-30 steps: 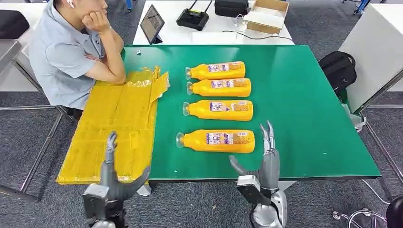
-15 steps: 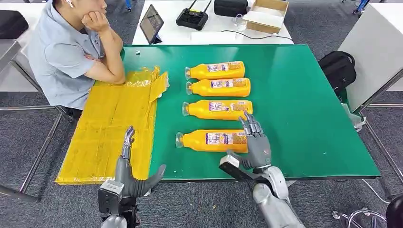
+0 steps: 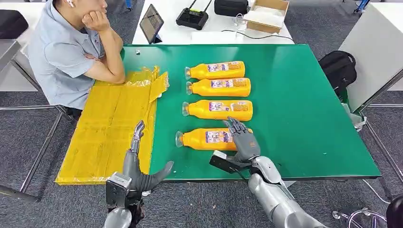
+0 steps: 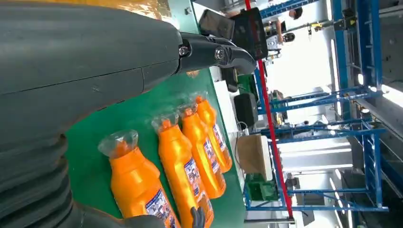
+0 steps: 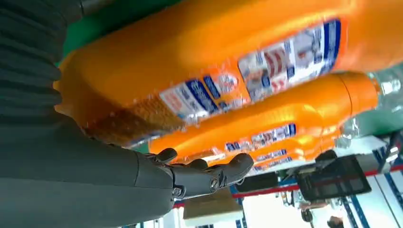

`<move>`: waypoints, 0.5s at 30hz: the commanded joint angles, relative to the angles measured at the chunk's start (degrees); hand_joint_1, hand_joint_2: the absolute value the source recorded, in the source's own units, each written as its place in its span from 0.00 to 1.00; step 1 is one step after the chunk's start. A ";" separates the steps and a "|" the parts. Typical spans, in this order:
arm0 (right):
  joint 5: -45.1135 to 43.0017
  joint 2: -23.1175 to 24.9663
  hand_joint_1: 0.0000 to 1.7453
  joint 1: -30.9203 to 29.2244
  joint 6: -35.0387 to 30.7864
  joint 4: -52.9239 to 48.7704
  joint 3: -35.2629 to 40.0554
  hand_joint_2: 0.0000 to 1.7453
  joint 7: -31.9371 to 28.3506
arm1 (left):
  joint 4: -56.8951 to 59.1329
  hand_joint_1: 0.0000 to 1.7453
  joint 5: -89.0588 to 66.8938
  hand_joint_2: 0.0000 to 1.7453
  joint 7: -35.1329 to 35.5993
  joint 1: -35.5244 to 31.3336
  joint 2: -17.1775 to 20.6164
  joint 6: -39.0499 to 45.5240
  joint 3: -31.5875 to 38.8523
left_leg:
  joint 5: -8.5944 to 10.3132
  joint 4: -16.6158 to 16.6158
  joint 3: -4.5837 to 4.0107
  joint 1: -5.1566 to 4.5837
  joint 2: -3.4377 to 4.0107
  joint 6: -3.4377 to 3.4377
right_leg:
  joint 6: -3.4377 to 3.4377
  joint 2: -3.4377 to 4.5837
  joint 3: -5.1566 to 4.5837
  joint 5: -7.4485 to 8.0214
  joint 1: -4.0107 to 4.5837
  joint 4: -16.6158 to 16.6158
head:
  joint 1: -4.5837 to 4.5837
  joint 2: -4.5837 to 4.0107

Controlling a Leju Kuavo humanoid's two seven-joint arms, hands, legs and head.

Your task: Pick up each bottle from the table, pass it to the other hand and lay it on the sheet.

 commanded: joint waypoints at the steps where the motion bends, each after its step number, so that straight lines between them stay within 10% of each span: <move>1: 11.43 -0.75 0.00 -5.05 -5.41 10.00 7.90 1.00 11.42 | 3.54 0.00 0.21 1.00 0.54 -2.05 0.64 -0.19 -0.67 | -0.05 -0.03 0.17 -0.01 0.09 0.08 | -0.16 0.02 0.15 -0.02 0.03 -0.04 | 0.00 0.00; 15: 21.03 -0.24 0.00 -10.73 20.56 6.19 12.50 1.00 29.70 | 0.05 0.00 -0.99 1.00 4.26 -0.53 -0.25 -3.34 3.51 | -0.03 0.01 0.33 -0.01 0.19 0.07 | -0.16 0.10 0.21 0.02 0.03 -0.01 | -0.02 0.00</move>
